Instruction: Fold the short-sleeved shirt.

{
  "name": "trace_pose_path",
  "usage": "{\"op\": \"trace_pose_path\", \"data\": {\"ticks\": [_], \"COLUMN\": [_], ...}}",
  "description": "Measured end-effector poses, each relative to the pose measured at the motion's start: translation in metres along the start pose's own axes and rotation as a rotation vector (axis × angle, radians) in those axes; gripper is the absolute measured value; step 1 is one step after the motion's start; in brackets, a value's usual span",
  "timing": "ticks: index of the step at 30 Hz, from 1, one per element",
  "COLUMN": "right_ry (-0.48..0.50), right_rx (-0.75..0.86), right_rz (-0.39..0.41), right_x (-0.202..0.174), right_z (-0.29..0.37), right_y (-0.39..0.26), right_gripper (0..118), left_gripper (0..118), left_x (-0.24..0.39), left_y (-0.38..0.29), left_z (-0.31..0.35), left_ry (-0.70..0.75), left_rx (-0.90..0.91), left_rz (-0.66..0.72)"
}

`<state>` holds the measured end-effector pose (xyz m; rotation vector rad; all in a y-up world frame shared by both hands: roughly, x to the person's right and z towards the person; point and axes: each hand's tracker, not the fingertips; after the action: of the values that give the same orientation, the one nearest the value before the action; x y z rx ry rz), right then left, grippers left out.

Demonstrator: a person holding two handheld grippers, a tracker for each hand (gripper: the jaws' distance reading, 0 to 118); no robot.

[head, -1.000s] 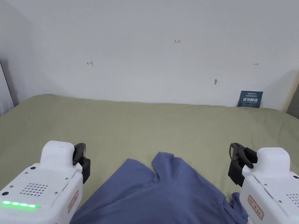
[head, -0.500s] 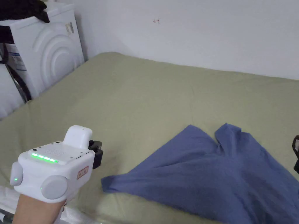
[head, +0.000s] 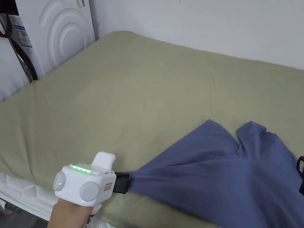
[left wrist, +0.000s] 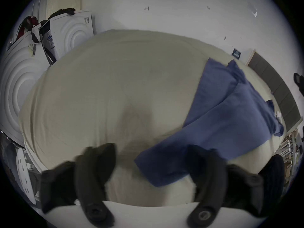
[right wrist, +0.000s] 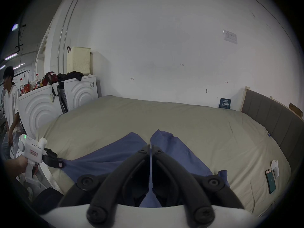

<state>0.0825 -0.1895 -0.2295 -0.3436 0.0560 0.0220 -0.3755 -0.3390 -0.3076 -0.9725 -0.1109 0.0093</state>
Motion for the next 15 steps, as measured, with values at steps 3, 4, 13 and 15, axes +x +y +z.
{"op": "trace_pose_path", "data": {"ticks": [3,4,13,15], "right_ry": [-0.008,-0.01,-0.068,-0.082], "right_rx": [-0.016,-0.019,-0.132,-0.212], "right_rz": [0.001,-0.001,0.0,-0.013], "right_x": [0.006,0.009,0.065,0.088], "right_z": [-0.004,-0.005,-0.061,-0.091], "right_y": [-0.003,-0.003,-0.011,-0.01], "right_gripper": [5,5,5,5], "left_gripper": [66,49,1,1], "left_x": [0.004,0.003,0.026,0.029], "left_y": [-0.008,-0.009,-0.003,0.004], "left_z": [0.008,0.008,0.033,0.042], "left_ry": [0.005,-0.008,-0.004,-0.012], "left_rx": [0.042,0.041,0.17,0.188], "left_rz": [0.018,0.021,-0.025,-0.03]}}
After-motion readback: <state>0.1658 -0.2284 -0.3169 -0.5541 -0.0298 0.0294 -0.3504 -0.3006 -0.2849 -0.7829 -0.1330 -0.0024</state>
